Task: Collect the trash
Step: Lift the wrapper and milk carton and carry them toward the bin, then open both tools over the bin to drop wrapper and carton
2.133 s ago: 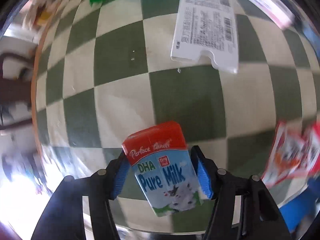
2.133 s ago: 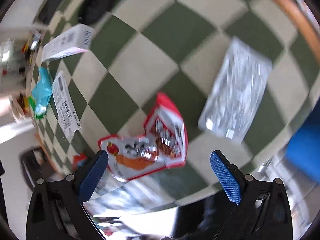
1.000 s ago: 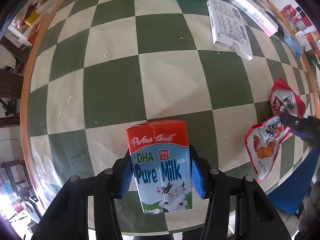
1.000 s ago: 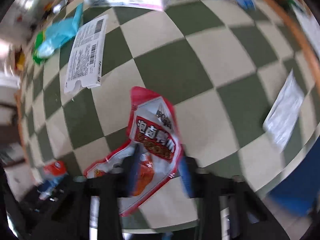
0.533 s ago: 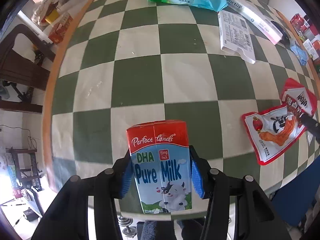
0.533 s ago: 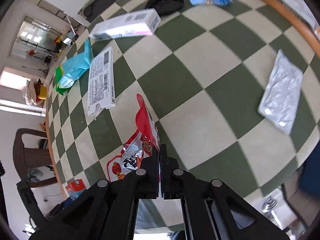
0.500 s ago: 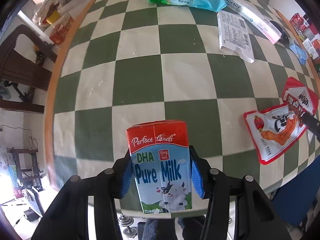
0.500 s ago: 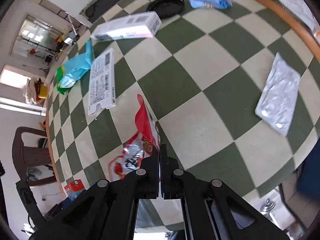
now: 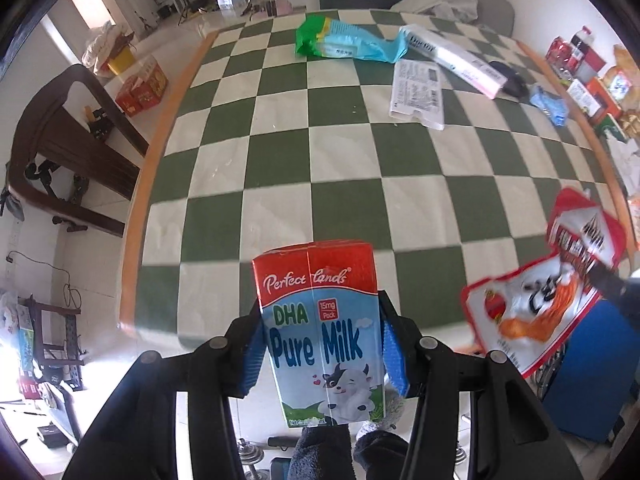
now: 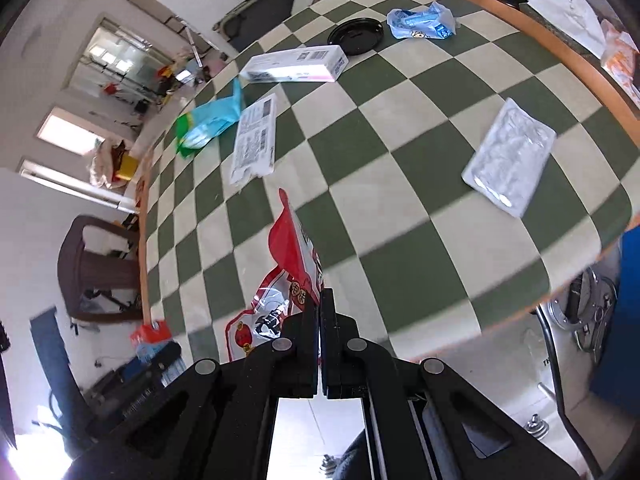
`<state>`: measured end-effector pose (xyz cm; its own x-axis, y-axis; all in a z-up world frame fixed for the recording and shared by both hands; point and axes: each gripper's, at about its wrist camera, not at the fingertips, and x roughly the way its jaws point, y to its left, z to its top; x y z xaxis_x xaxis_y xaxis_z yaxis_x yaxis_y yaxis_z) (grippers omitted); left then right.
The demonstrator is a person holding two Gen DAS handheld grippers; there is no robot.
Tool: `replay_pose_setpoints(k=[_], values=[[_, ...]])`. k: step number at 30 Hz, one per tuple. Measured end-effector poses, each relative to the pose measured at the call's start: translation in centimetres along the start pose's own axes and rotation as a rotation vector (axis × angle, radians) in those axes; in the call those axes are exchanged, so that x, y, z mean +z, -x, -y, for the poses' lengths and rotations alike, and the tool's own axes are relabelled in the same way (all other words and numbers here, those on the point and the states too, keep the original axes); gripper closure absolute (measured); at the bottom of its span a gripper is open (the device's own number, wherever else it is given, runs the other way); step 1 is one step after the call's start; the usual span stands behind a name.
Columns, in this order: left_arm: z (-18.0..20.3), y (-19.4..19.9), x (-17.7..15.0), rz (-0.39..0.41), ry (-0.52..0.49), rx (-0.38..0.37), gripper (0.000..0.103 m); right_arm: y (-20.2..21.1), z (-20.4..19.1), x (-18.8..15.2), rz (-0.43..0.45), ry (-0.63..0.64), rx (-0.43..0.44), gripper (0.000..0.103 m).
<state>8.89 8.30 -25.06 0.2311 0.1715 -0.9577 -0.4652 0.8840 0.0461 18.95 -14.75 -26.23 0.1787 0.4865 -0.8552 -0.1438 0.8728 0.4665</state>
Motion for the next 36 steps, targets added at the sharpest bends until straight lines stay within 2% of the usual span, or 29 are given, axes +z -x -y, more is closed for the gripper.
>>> replay_pose_setpoints(k=[4,7,9,12,15,18,23,26,27,29,30,31,32,33,34,35,36], values=[[0.2,1.2,-3.9,-0.007,0.016,-0.025,0.057,2.1,1.6,-4.1,-0.025,0.02,0.032,0.103],[0.1,0.9,-7.4,-0.048,0.043,-0.044,0.057,2.7,3.2,-7.8,-0.063,0.039,0.046,0.103],[0.1,-0.5,-9.6,-0.093,0.057,-0.054,0.057,2.3,4.8,-10.5,-0.115,0.029,0.051,0.103],[0.0,-4.9,-12.8,-0.194,0.072,-0.074,0.057,0.5,7.2,-14.0,-0.187,0.014,0.035,0.103],[0.0,-9.9,-15.0,-0.285,0.092,-0.094,0.057,-3.2,10.0,-16.8,-0.258,-0.036,0.004,0.103],[-0.2,-16.5,-16.9,-0.376,0.114,-0.119,0.057,-7.6,12.6,-19.0,-0.303,-0.075,-0.036,0.103],[-0.8,-25.7,-18.4,-0.46,0.152,-0.179,0.054,-17.0,16.0,-21.7,-0.335,-0.118,-0.088,0.103],[-1.2,-30.9,-19.0,-0.493,0.16,-0.186,0.052,-23.3,17.7,-22.6,-0.341,-0.134,-0.098,0.103],[-1.3,-32.4,-19.2,-0.505,0.151,-0.181,0.04,-25.4,18.2,-22.8,-0.351,-0.138,-0.095,0.103],[-1.5,-34.1,-19.5,-0.511,0.151,-0.163,0.022,-29.3,19.0,-23.6,-0.375,-0.151,-0.094,0.099],[-1.8,-35.1,-19.6,-0.513,0.154,-0.154,0.017,-31.2,19.4,-24.0,-0.398,-0.165,-0.083,0.091],[-1.9,-35.3,-19.6,-0.516,0.154,-0.147,0.015,-32.9,19.9,-24.4,-0.413,-0.173,-0.077,0.076],[-2.2,-35.8,-19.7,-0.517,0.156,-0.135,0.01,-34.4,20.2,-24.8,-0.426,-0.164,-0.088,0.066],[-2.5,-36.1,-19.9,-0.515,0.154,-0.123,0.0,-35.2,20.4,-25.1,-0.429,-0.151,-0.105,0.052],[-2.7,-36.2,-20.1,-0.513,0.151,-0.114,0.0,-36.2,20.5,-25.3,-0.431,-0.129,-0.126,0.04],[-2.8,-36.2,-20.3,-0.509,0.143,-0.098,0.0,-37.0,20.4,-25.4,-0.439,-0.103,-0.143,0.034],[-2.9,-36.1,-20.5,-0.503,0.136,-0.08,0.0,-37.5,20.3,-25.5,-0.446,-0.074,-0.173,0.019]])
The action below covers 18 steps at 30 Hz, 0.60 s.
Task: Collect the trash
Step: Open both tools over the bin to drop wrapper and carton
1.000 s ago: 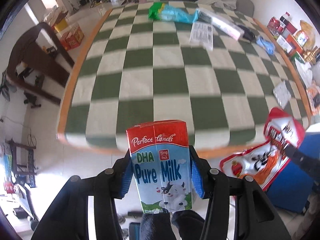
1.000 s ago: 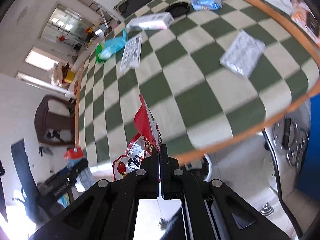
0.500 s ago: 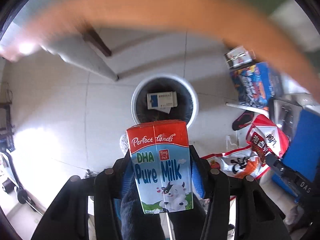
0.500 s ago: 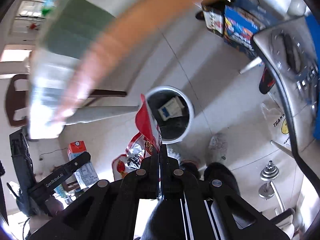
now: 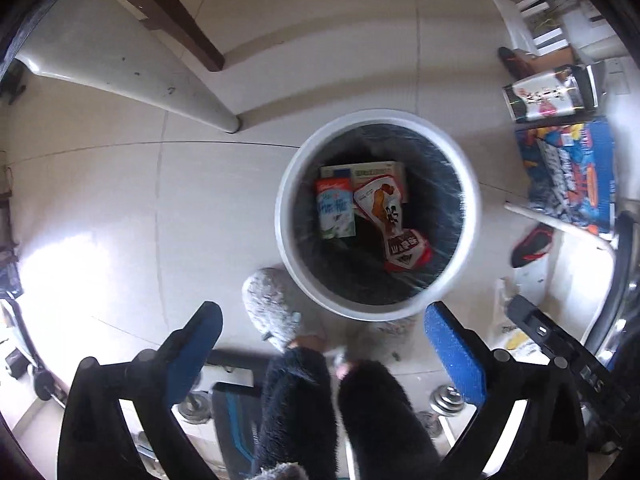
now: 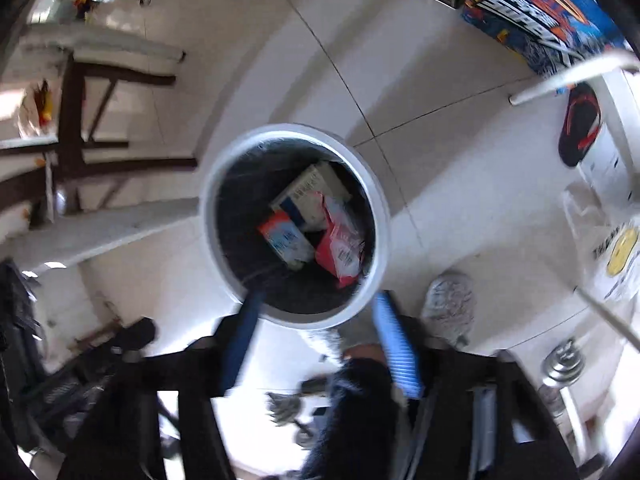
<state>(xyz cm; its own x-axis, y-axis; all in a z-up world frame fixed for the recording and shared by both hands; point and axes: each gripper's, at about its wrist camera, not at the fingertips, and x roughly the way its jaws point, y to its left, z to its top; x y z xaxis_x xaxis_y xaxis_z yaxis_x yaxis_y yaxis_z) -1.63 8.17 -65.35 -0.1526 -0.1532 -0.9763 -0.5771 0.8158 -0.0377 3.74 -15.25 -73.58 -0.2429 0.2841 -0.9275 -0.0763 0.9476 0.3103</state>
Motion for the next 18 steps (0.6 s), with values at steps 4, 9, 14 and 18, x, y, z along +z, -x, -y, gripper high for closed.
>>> replay_pose_setpoints(k=[4,9,14,18], values=[[-0.6,0.0,-1.2,0.041,-0.022,0.076,0.0,-0.5,-1.6,-0.4,0.041,0.135,-0.2,0.001],[-1.3,0.6,-2.4,0.059,-0.024,0.109,0.0,0.1,-3.2,-1.3,0.091,0.248,-0.311,0.0],[-1.4,2.1,-3.3,0.083,-0.038,0.134,0.0,1.3,-5.1,-2.4,0.117,0.286,-0.326,0.0],[-1.6,3.6,-4.1,0.1,-0.034,0.132,0.0,3.2,-6.7,-3.4,0.131,0.311,-0.318,0.0]])
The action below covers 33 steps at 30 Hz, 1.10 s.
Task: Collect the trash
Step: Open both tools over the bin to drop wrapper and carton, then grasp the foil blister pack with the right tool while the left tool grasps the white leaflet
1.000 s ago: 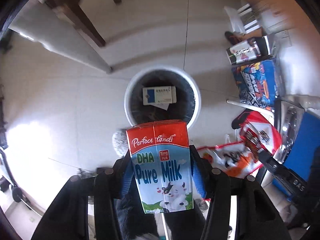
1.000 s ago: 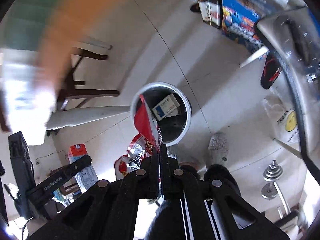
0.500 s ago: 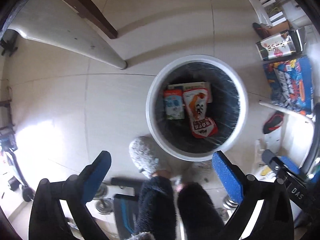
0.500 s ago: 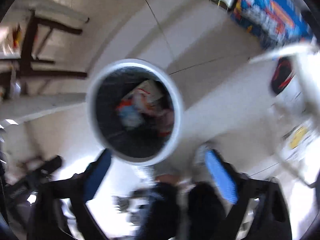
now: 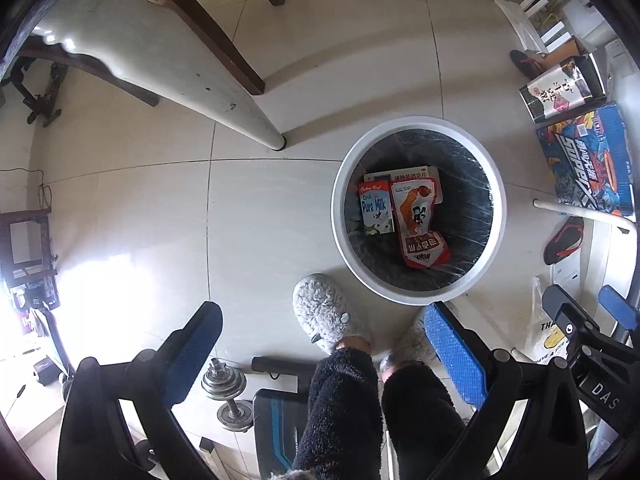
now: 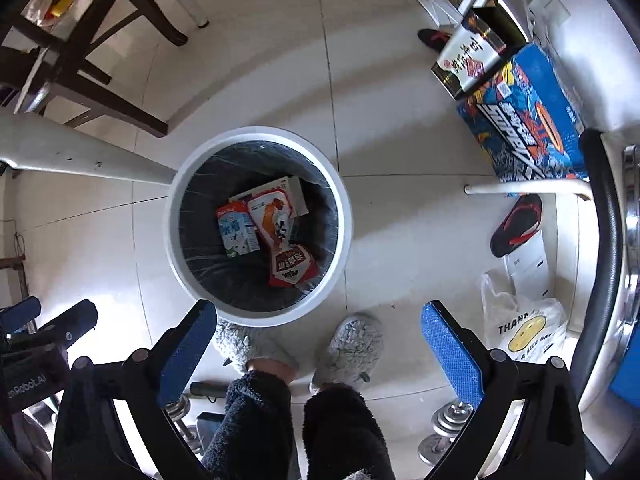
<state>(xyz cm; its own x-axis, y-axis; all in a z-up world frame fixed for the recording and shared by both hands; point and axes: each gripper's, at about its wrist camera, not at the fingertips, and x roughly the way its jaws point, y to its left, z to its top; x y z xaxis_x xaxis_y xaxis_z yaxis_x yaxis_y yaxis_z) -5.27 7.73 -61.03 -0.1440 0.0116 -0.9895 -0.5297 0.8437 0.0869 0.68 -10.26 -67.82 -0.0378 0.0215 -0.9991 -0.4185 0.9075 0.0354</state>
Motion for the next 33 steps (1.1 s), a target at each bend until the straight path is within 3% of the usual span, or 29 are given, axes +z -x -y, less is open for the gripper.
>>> replay_pose_setpoints(k=[9,23,28,33], values=[[-0.7,5.9,-2.9,0.016,0.003,-0.01,0.0,6.2,-0.6,-1.6,0.016,0.014,0.003,0.0],[-2.7,20.9,-6.8,0.059,0.019,-0.071,0.0,24.2,0.3,-3.9,0.063,0.014,0.048,0.0],[-3.3,26.8,-5.8,0.131,-0.006,-0.073,0.0,30.6,0.5,-3.4,0.081,-0.007,0.109,0.0],[-2.1,33.2,-1.9,0.259,-0.049,-0.077,0.0,37.5,1.8,-1.1,0.122,-0.13,0.189,0.0]])
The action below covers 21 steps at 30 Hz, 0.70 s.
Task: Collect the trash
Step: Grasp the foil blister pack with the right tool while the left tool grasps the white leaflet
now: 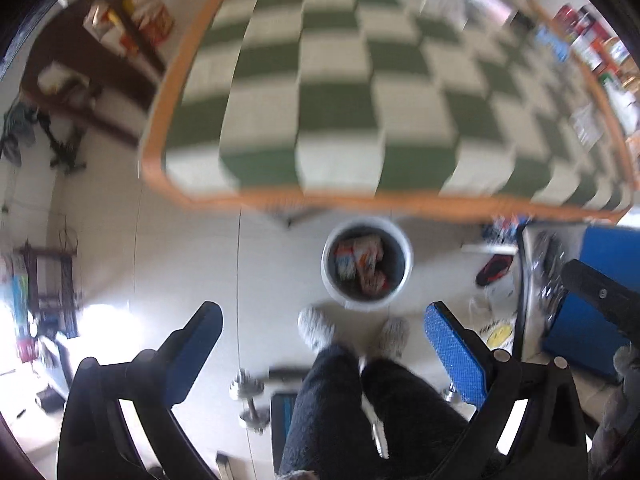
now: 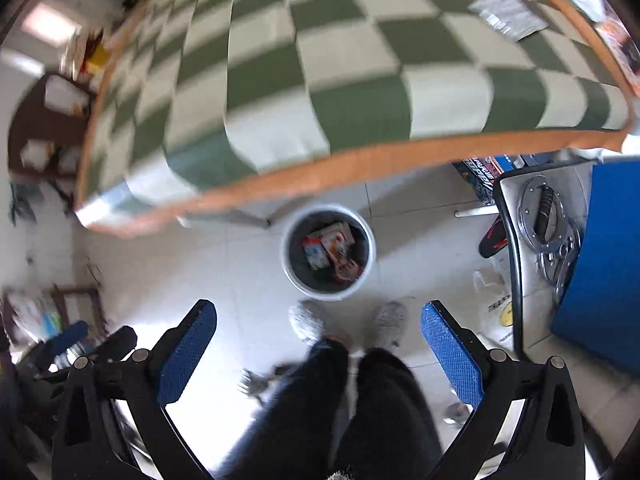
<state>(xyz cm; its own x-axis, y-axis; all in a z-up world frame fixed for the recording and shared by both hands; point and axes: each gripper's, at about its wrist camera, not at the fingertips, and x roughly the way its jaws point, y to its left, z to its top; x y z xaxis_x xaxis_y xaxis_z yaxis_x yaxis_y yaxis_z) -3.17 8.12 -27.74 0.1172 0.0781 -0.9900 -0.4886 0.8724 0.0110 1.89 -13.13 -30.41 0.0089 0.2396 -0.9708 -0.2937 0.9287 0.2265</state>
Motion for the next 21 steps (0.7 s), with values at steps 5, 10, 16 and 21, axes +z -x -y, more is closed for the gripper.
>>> replay_pose_setpoints(k=[5,10,16,21], values=[[3.2,3.4,7.5,0.142,-0.056,0.03,0.0,6.7,2.0,5.3,0.123,-0.162,0.02,0.0],[6.9,3.5,15.0,0.17,-0.097,0.083,0.0,9.9,7.4,11.6,0.194,-0.344,-0.018,0.0],[10.6,-0.4,23.3,0.12,-0.09,0.172,0.0,6.1,16.7,21.6,0.114,-0.575,-0.038,0.0],[12.6,-5.0,28.6,0.018,-0.04,0.191,0.0,-0.6,21.9,28.2,-0.017,-0.658,-0.109,0.0]])
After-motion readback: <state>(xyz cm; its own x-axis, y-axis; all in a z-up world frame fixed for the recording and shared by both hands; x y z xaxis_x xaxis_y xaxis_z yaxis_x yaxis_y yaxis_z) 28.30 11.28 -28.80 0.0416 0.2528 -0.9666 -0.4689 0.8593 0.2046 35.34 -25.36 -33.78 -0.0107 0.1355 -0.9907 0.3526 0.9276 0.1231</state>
